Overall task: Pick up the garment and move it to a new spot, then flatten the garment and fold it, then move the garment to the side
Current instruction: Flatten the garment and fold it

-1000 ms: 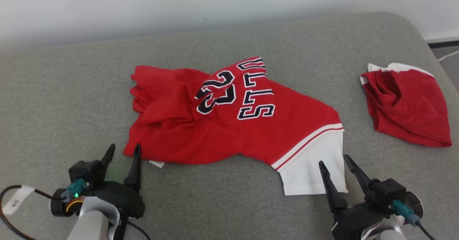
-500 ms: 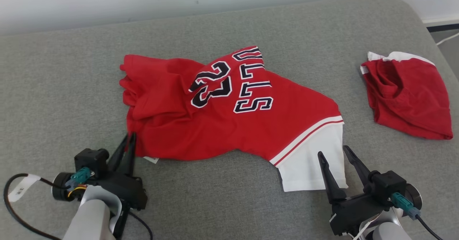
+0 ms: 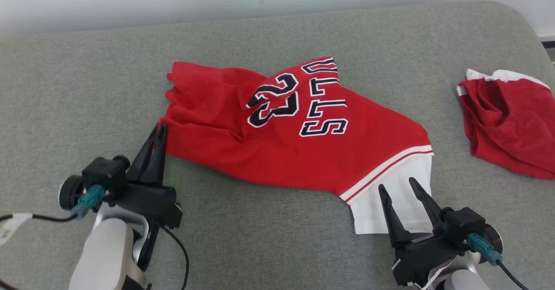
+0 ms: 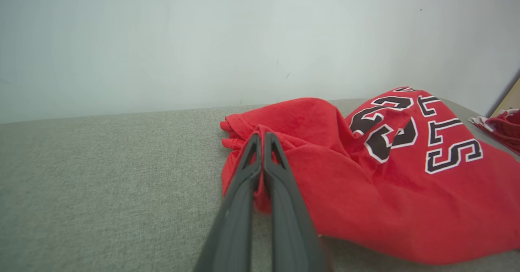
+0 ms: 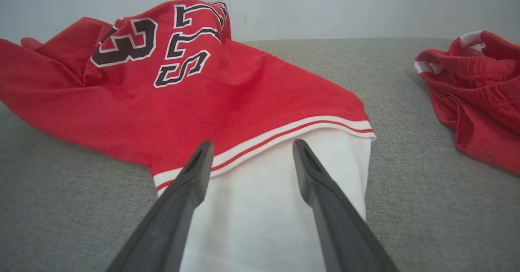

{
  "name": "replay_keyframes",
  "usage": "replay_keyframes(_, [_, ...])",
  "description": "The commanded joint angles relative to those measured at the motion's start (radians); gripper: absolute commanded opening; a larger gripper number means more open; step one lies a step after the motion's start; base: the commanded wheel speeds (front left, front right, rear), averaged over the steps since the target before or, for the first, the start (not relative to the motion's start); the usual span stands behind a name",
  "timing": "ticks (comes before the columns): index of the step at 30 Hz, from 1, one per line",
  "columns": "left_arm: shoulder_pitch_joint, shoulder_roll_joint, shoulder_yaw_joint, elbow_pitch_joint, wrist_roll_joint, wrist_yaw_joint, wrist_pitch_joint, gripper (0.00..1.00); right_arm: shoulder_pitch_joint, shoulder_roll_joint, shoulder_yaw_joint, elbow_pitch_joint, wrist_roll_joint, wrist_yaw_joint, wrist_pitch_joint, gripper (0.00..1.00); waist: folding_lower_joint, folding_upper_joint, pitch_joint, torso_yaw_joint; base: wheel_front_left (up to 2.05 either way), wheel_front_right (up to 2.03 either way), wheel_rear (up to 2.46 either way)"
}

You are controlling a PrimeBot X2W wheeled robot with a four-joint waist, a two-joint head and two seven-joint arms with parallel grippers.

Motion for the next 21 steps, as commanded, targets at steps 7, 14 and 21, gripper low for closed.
replay_keyframes(7, [-0.116, 0.024, 0.025, 0.179, 0.037, 0.046, -0.001, 0.0, -0.016, 0.019, 0.022, 0.019, 0.017, 0.0, -0.005, 1.0, 0.0, -0.0001, 0.014, -0.079, 0.0, 0.0, 0.0])
replay_keyframes(14, [-0.095, 0.032, 0.051, 0.213, 0.023, 0.063, -0.001, 0.0, 0.024, 0.019, -0.027, 0.024, 0.016, 0.0, -0.005, 1.0, 0.0, -0.0001, -0.009, -0.048, 0.0, 0.0, 0.0])
replay_keyframes(21, [-0.023, 0.008, 0.055, 0.17, 0.005, 0.055, -0.001, 0.0, 0.04, 0.014, -0.024, 0.034, 0.009, 0.0, -0.005, 1.0, 0.0, -0.0001, -0.061, 0.049, 0.0, 0.0, 0.0])
